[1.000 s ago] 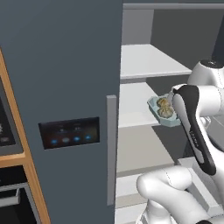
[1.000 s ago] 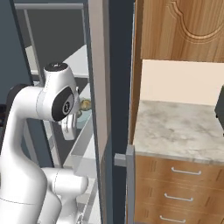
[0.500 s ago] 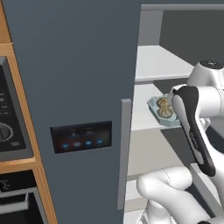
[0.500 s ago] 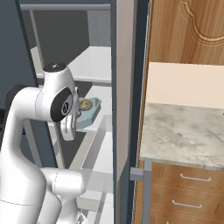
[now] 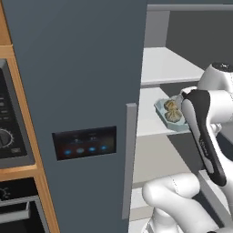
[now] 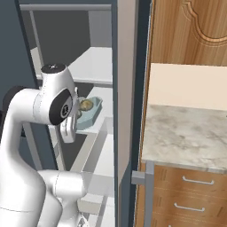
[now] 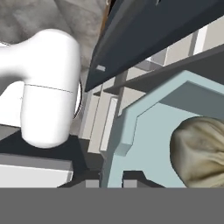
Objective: Place two dumplings into each of the tupperware containers and then place the containers in the fridge.
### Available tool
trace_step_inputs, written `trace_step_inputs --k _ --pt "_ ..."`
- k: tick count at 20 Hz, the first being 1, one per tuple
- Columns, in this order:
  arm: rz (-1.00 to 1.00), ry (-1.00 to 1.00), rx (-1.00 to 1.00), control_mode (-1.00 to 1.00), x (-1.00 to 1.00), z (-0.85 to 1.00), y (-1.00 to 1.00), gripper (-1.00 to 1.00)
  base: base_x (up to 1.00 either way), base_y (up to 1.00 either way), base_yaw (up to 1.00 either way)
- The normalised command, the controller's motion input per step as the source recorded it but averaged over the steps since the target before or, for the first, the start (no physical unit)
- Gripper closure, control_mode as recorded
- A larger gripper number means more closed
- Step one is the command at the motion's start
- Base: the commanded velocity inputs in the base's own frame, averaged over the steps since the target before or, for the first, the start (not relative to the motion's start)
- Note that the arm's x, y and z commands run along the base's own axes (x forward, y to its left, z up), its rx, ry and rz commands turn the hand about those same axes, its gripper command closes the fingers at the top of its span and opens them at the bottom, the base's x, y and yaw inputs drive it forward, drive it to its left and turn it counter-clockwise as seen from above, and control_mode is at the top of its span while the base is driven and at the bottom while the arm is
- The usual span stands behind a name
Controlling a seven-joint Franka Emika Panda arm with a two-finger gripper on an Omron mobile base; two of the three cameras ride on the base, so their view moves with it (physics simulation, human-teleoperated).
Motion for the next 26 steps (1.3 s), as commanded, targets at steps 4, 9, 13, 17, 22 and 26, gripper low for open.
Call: trace_step_inputs --k 4,9,13,17,22,26 --pt "0.0 -0.17 0.0 -1.0 0.16 0.02 0.11 1.0 0.0 0.0 0.0" --pt "0.0 -0.01 0.01 -1.0 0.64 -0.46 0.11 1.0 0.0 0.0 0.0" --pt "0.03 -0.03 0.15 -1.0 0.39 -0.66 -0.22 1.0 0.0 0.0 0.0" --pt "0.06 0.0 0.05 -1.0 0.78 -0.32 -0.05 1.0 0.0 0.0 0.0" --pt "0.0 0.0 0.03 -1.0 0.56 -0.33 0.0 1.0 0.0 0.0 0.0" --pt "0.0 0.0 0.05 -1.0 0.61 -0.27 0.0 1.0 0.0 0.0 0.0"
